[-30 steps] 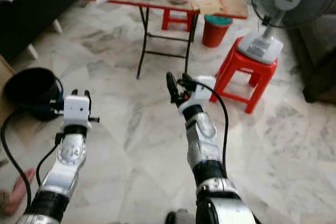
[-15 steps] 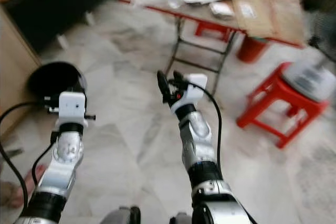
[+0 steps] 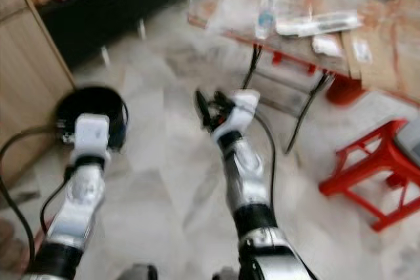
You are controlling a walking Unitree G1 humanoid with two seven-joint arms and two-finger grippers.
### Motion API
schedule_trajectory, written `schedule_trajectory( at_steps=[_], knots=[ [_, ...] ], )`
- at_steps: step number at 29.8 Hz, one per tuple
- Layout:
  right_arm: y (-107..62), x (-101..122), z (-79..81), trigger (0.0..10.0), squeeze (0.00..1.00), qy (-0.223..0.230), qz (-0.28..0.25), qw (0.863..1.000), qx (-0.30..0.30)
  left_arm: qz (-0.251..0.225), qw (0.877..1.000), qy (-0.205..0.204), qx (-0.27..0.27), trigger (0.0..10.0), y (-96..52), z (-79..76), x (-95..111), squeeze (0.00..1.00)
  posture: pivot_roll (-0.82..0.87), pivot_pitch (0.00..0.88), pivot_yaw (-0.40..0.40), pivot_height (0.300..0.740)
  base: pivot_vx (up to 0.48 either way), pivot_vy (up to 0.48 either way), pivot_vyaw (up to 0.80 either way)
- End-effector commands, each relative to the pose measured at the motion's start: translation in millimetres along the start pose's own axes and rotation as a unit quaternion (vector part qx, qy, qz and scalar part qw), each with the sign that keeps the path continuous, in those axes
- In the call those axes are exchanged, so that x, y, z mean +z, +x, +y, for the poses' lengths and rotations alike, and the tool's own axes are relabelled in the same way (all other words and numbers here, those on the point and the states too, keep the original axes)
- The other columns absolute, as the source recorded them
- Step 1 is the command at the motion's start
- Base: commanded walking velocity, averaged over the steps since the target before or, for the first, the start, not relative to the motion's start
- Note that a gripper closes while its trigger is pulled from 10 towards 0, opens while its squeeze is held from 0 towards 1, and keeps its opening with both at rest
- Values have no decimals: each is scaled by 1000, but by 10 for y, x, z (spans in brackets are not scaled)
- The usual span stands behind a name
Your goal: Picking trash to rubbish bin
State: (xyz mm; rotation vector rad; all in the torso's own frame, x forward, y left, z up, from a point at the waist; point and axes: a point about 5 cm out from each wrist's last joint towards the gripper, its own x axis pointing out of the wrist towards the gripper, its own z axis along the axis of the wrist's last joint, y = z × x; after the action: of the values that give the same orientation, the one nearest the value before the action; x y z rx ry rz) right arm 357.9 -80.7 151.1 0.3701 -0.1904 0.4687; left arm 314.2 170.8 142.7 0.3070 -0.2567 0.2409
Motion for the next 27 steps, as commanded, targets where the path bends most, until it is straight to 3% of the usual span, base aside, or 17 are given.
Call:
schedule_trajectory(
  at_steps=[1, 12, 27],
  knots=[
    [-31, 29, -67, 10000, 0, -7, 0, 1000, -8, 4, 1000, -9, -6, 10000, -24, -74, 10, 0, 53, 183, -81, 740, 472, 0, 0],
    [-19, 15, -55, 10000, 0, 24, 1, 1000, -9, 5, 1000, -10, -5, 10000, -22, -68, 12, 0, 57, 175, -82, 740, 472, 0, 0],
    [2, -19, 40, 10000, 0, 23, 9, 1000, 8, 3, 1000, -12, -13, 10000, -11, -101, 28, 0, 56, 155, -79, 740, 472, 0, -728]
  ],
)
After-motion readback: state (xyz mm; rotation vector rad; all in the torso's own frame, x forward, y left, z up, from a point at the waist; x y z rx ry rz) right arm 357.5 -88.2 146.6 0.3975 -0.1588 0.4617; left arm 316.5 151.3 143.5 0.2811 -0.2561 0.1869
